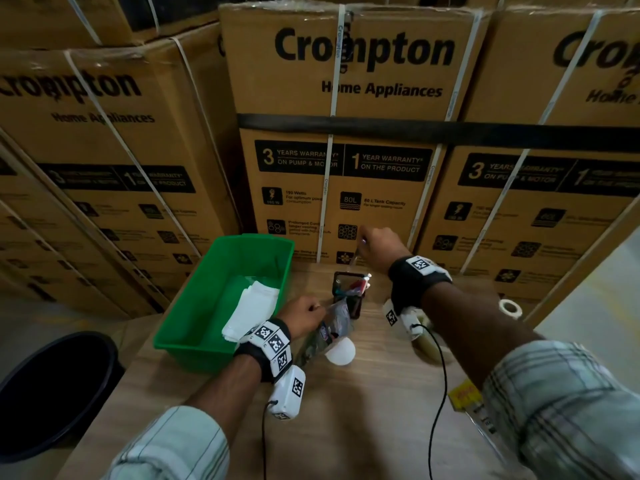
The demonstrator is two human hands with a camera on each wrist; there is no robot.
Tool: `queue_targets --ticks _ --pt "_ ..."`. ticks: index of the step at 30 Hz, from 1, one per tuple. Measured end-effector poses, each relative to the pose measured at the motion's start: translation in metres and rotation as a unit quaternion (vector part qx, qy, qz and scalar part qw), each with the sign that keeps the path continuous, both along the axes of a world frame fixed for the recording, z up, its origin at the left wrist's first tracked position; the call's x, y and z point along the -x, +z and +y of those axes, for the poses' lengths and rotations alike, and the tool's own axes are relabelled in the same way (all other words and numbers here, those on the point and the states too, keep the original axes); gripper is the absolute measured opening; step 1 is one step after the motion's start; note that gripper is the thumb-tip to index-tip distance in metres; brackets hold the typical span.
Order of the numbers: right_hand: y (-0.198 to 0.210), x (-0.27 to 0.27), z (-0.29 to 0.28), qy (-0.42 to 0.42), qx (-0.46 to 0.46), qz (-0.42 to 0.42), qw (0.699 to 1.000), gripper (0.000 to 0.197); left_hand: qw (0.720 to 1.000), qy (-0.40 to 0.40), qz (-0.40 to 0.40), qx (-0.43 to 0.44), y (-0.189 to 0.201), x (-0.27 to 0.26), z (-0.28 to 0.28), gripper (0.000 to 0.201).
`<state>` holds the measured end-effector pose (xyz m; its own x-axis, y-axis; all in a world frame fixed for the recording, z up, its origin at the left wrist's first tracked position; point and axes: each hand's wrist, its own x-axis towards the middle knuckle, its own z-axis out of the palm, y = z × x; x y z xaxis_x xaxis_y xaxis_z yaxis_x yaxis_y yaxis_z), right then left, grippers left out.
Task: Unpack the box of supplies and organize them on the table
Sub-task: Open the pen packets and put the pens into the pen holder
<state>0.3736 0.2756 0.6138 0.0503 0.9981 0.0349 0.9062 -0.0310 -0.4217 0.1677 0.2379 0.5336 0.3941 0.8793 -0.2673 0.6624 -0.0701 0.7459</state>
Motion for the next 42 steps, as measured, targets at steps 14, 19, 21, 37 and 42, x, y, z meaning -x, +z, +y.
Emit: queue_targets --ticks 14,19,21,37,42 --pt "-0.041 0.019 -0.004 0.070 0.053 -0.085 0.993 0.021 1.000 0.005 -0.021 -0.004 -0.006 -0.001 -0.002 0.031" --pt "-0.029 0.031 -0.042 0.262 0.015 -0.076 0.962 0.015 1.000 -0.010 -0.003 -0.009 -0.002 0.001 -0.006 0.028" --pt "-0.027 0.038 -0.059 0.299 0.065 -0.106 0.946 0.015 1.000 -0.006 -0.009 0.004 -0.003 0.001 -0.007 0.028" --pt "-0.061 0.085 -0.103 0.309 0.334 -0.183 0.871 0.031 0.993 -0.087 -0.046 0.064 0.013 0.013 -0.041 0.034" --pt "-0.068 0.098 -0.110 0.318 0.360 -0.236 0.845 0.059 0.993 -0.112 0.011 0.036 0.005 0.014 -0.049 0.035"
